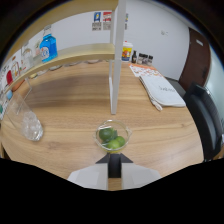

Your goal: Make me a cup of Mojito.

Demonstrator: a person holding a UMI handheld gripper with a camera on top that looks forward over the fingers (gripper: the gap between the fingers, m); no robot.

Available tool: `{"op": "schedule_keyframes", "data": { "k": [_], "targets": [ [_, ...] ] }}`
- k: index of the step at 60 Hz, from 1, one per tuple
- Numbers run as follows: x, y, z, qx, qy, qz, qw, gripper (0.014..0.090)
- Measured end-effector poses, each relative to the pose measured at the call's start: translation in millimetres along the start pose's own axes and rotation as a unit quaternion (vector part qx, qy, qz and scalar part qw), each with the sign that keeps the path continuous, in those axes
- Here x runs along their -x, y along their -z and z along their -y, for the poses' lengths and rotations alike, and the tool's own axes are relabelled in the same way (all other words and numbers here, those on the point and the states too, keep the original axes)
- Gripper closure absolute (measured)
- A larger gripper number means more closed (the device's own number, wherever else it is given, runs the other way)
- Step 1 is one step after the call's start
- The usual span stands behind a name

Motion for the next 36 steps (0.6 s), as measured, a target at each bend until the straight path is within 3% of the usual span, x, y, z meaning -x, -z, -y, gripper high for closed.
{"op": "schedule_keyframes", "data": {
  "k": [9, 13, 16, 17, 18, 19, 21, 28, 36],
  "targets": [
    [0.5, -4.1, -1.8, 0.009, -0.001, 0.005, 1.0, 0.0857],
    [-5.2, -0.6, -3.3, 0.016, -0.002, -0.008, 1.0, 0.0675],
    [-4.5, 6.6, 2.9, 0.004, -0.005, -0.007, 1.0, 0.0463],
    [-5.4, 9.6, 6.4, 0.0, -0.004, -0.009, 1.0, 0.0358],
    [-6.8, 12.8, 9.4, -0.006, -0.002, -0.014, 1.0, 0.0323],
    [-8.2, 16.5, 13.0, -0.013, 0.001, -0.019, 1.0, 0.024],
    [-10.4, 25.4, 21.9, -0.029, 0.008, -0.03, 0.999, 0.0187],
    [-2.4, 69.1, 59.1, -0.099, 0.023, -0.05, 0.994, 0.0188],
    [51.9, 124.9, 91.2, -0.172, 0.01, -0.013, 0.985, 0.0191]
  ]
}}
